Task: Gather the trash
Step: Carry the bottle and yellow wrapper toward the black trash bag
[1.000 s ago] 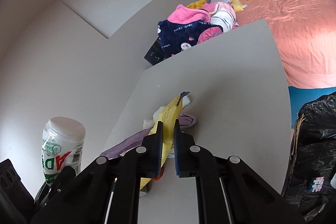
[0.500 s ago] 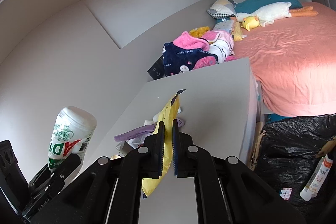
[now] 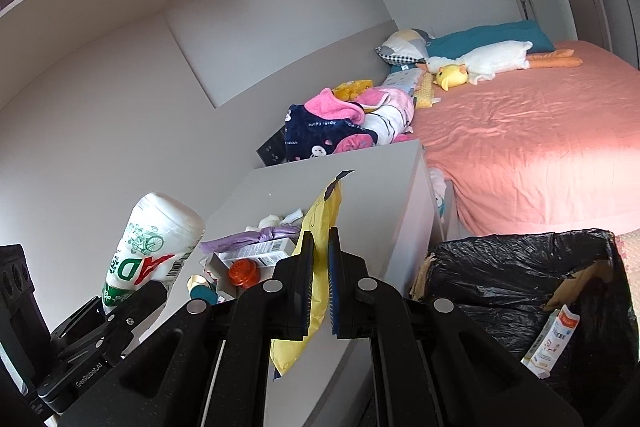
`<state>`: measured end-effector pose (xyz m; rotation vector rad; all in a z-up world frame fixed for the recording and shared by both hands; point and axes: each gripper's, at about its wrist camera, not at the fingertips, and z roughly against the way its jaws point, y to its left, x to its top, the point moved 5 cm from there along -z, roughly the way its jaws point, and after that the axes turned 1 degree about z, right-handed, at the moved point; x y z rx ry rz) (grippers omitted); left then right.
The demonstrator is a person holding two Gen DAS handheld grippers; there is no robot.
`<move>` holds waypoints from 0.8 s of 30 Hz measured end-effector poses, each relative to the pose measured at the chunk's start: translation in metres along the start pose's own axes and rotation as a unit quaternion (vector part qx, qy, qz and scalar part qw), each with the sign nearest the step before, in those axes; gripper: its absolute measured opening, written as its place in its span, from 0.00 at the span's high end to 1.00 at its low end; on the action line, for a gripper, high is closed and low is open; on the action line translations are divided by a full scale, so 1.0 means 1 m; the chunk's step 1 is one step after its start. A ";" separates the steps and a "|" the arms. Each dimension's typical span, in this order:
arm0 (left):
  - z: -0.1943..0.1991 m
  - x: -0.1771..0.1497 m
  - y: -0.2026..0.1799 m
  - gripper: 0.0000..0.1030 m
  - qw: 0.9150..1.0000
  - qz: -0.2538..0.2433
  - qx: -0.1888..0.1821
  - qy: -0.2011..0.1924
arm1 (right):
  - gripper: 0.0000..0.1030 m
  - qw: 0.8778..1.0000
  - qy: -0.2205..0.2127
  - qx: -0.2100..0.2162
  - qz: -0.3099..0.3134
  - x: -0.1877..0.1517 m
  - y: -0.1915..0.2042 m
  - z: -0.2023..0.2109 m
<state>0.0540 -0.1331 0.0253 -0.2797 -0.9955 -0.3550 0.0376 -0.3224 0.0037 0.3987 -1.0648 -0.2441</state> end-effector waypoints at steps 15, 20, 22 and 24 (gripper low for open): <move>-0.010 -0.015 -0.066 0.59 0.998 -0.022 -0.047 0.026 | 0.92 0.998 -0.026 -0.053 0.005 -0.001 -0.038 0.054; -0.015 -0.018 -0.085 0.59 0.997 -0.028 -0.062 0.034 | 0.92 0.997 -0.030 -0.065 0.000 -0.002 -0.052 0.066; -0.016 -0.020 -0.092 0.59 0.997 -0.030 -0.068 0.035 | 0.92 0.997 -0.032 -0.068 -0.003 -0.002 -0.057 0.071; -0.019 -0.021 -0.101 0.59 0.996 -0.033 -0.074 0.039 | 0.92 0.997 -0.036 -0.073 -0.004 -0.002 -0.063 0.076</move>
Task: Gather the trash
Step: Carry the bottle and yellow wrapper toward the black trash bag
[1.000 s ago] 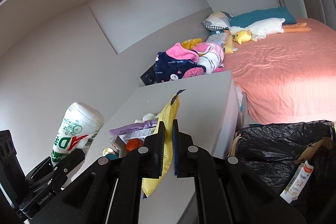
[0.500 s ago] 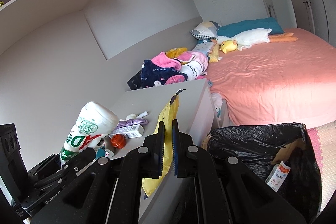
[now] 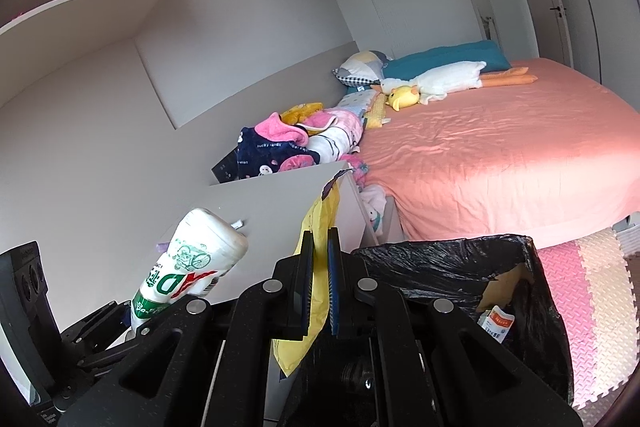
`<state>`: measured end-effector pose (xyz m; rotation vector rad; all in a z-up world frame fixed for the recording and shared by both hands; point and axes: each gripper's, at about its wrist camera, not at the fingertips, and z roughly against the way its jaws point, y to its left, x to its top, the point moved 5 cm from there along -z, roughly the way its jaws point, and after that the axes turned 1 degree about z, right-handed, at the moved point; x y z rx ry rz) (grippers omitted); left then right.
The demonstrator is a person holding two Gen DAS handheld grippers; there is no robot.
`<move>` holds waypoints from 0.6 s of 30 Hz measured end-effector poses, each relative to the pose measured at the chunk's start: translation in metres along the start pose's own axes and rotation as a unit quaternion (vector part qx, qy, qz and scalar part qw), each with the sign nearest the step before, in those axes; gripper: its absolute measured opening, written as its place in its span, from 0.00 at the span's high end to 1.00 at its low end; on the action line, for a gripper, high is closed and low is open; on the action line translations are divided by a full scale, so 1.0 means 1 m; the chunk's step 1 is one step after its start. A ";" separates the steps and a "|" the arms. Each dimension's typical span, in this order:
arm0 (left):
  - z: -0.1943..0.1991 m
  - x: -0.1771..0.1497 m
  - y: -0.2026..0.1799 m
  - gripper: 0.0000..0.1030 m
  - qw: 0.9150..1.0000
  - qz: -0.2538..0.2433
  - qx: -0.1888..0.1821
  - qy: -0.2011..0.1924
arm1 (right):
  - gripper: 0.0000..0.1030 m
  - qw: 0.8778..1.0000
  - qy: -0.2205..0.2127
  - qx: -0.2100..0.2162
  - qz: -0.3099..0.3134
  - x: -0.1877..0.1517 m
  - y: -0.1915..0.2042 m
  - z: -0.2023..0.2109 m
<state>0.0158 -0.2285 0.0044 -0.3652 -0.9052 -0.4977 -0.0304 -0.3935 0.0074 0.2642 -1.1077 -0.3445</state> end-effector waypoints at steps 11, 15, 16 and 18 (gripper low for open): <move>-0.024 -0.005 -0.036 0.59 0.999 -0.017 -0.032 0.023 | 0.92 0.999 -0.006 -0.043 0.003 0.002 -0.032 0.018; -0.032 -0.008 -0.047 0.59 0.998 -0.024 -0.045 0.035 | 0.92 0.998 -0.007 -0.055 -0.002 0.003 -0.045 0.023; -0.034 -0.008 -0.049 0.59 0.998 -0.026 -0.047 0.038 | 0.92 0.998 -0.008 -0.057 -0.003 0.003 -0.048 0.024; -0.038 -0.010 -0.055 0.59 0.997 -0.030 -0.052 0.043 | 0.92 0.998 -0.008 -0.062 -0.006 0.002 -0.055 0.026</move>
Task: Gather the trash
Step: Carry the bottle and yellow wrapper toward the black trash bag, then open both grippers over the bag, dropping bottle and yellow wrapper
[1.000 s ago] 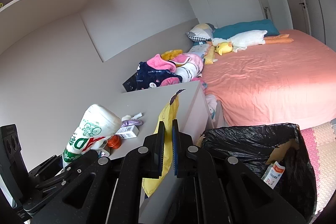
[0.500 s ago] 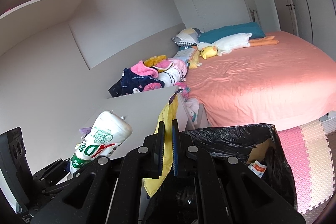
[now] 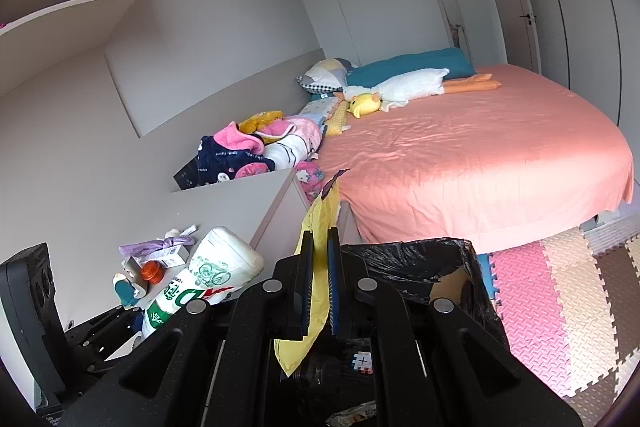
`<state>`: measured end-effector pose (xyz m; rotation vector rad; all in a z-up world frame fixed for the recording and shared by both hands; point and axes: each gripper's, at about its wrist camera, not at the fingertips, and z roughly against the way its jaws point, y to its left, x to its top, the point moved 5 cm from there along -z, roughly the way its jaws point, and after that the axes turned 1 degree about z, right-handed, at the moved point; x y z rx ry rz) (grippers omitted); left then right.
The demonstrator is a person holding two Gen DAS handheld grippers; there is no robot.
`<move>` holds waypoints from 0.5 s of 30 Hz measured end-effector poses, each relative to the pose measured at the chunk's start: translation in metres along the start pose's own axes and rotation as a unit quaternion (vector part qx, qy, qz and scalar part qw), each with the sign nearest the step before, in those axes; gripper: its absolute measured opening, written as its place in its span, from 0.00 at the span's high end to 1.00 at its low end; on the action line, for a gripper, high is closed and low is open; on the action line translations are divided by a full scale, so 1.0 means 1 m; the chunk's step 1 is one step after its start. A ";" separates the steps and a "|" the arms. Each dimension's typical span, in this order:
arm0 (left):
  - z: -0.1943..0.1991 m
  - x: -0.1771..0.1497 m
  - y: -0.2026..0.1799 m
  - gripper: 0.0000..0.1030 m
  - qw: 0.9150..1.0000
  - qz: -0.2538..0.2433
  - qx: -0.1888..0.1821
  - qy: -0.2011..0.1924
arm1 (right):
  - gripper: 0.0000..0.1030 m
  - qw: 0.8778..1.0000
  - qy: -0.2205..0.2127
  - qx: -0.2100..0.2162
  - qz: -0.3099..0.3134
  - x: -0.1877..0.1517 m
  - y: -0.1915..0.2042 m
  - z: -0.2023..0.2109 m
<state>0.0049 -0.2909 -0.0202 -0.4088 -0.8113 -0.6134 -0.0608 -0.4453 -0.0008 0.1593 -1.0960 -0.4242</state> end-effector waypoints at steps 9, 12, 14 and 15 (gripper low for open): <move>-0.016 -0.003 -0.022 0.59 1.000 -0.014 -0.022 0.014 | 0.92 1.000 0.011 -0.022 -0.008 -0.006 -0.024 0.001; -0.021 -0.004 -0.028 0.59 0.999 -0.020 -0.028 0.019 | 0.92 1.000 0.015 -0.025 -0.009 -0.007 -0.028 -0.001; -0.023 -0.005 -0.030 0.59 0.999 -0.022 -0.031 0.023 | 0.92 0.999 0.017 -0.026 -0.007 -0.007 -0.029 -0.002; -0.024 -0.004 -0.029 0.59 0.999 -0.022 -0.031 0.024 | 0.92 0.999 0.019 -0.026 -0.006 -0.007 -0.029 -0.002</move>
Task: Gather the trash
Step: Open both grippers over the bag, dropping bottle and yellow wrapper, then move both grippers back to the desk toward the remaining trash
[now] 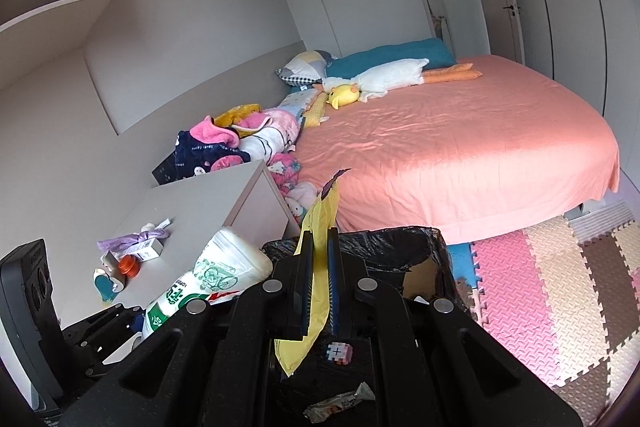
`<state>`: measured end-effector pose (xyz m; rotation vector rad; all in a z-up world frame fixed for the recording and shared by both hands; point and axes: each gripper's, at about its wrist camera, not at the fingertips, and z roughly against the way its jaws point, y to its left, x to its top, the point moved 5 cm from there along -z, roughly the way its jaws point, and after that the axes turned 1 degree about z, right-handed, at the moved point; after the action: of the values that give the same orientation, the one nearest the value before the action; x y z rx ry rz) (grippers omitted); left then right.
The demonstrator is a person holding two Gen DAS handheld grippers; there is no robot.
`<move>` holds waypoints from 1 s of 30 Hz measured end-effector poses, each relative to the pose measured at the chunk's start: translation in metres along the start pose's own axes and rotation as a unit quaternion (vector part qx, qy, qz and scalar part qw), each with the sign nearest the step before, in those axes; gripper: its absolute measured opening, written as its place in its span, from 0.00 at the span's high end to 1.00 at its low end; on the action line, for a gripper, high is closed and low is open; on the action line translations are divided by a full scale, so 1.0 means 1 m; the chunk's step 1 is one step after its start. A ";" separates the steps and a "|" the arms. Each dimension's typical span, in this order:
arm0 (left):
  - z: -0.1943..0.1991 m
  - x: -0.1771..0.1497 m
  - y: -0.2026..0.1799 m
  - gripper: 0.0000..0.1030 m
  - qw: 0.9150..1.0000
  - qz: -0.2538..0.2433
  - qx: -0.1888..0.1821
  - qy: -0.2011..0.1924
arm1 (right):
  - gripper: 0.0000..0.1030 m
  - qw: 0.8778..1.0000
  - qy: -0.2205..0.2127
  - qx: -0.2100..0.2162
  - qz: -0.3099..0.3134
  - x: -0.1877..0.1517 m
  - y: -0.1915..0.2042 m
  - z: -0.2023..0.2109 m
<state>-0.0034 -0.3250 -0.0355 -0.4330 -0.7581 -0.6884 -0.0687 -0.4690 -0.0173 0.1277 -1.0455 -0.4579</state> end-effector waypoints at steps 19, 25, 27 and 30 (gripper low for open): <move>0.025 -0.004 0.038 0.06 0.996 0.044 0.074 -0.023 | 0.23 0.999 -0.033 -0.024 0.012 0.007 0.008 0.010; 0.031 -0.009 0.059 0.06 0.994 0.055 0.092 -0.022 | 0.23 0.999 -0.022 -0.004 0.033 0.000 0.029 0.001; 0.035 -0.012 0.067 0.06 0.993 0.058 0.100 -0.021 | 0.23 0.999 -0.016 0.003 0.040 -0.003 0.038 -0.004; 0.041 -0.015 0.082 0.06 0.991 0.064 0.112 -0.021 | 0.23 0.999 -0.007 0.013 0.050 -0.008 0.052 -0.011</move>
<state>0.0269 -0.2378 -0.0290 -0.2896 -0.8289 -0.4689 -0.0464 -0.4205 -0.0129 0.0936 -1.0673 -0.3551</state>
